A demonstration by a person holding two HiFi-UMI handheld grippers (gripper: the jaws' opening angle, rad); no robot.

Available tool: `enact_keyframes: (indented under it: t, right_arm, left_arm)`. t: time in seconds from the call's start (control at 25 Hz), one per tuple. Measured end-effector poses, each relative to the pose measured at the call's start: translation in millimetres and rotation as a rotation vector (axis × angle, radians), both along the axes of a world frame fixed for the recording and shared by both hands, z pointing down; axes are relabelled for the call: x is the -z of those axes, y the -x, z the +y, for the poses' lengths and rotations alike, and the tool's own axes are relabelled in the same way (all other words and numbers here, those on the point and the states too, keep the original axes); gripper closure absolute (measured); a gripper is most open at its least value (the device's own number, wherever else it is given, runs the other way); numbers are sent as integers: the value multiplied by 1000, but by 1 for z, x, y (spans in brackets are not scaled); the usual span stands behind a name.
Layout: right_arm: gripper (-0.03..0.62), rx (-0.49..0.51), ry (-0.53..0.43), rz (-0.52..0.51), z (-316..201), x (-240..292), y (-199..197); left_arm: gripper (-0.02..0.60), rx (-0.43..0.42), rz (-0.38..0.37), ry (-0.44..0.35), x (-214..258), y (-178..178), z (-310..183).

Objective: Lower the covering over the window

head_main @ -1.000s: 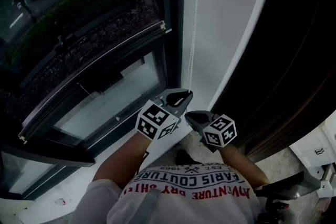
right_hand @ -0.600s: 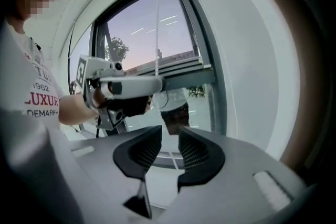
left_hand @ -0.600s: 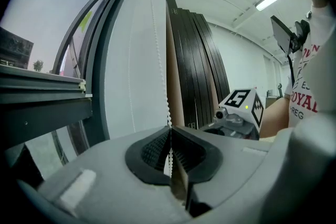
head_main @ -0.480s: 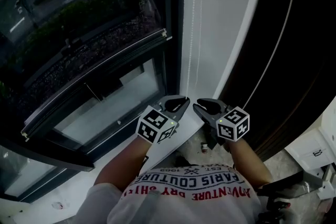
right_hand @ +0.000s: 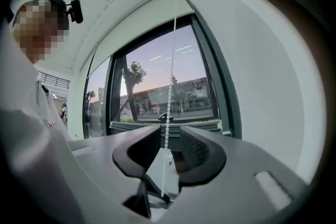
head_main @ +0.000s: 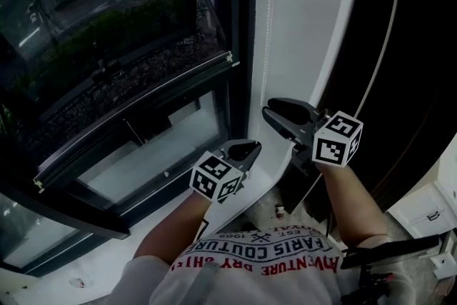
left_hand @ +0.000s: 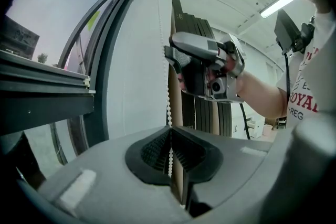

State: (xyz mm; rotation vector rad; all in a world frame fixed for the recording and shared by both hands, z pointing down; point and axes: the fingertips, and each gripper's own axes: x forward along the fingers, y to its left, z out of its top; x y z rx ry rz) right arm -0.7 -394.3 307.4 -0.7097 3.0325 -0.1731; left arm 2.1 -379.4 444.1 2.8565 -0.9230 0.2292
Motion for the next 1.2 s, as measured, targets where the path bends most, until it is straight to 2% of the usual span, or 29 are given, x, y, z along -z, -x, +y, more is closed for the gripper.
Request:
enact_keyframes:
  t: [0.28,0.44,0.72,0.96,1.08,1.2]
  right_arm:
    - [507,35,-34,-23,-17,39,16]
    - [563,30,-59,-3,-25,42,18]
    - [577,30,-41,-57,-35,42,13]
    - [577,34,-63,0,-28,20,9]
    - [577,34,-23,-35,-24,7,1]
    - [577,24,-10,4,-18,-16,-1]
  left_arm:
    - [572,-32,23,34,-1,-5,-8]
    - [572,-49,29,30,-2,-10,-10]
    - [572,-21,34,26,-4,-8,-23]
    - [572,-8,-40,9,-27,-20,-20]
    - [572,7,-38,34,-41,-25,-17]
    - [572,15,-71,74,-64,-27,-12]
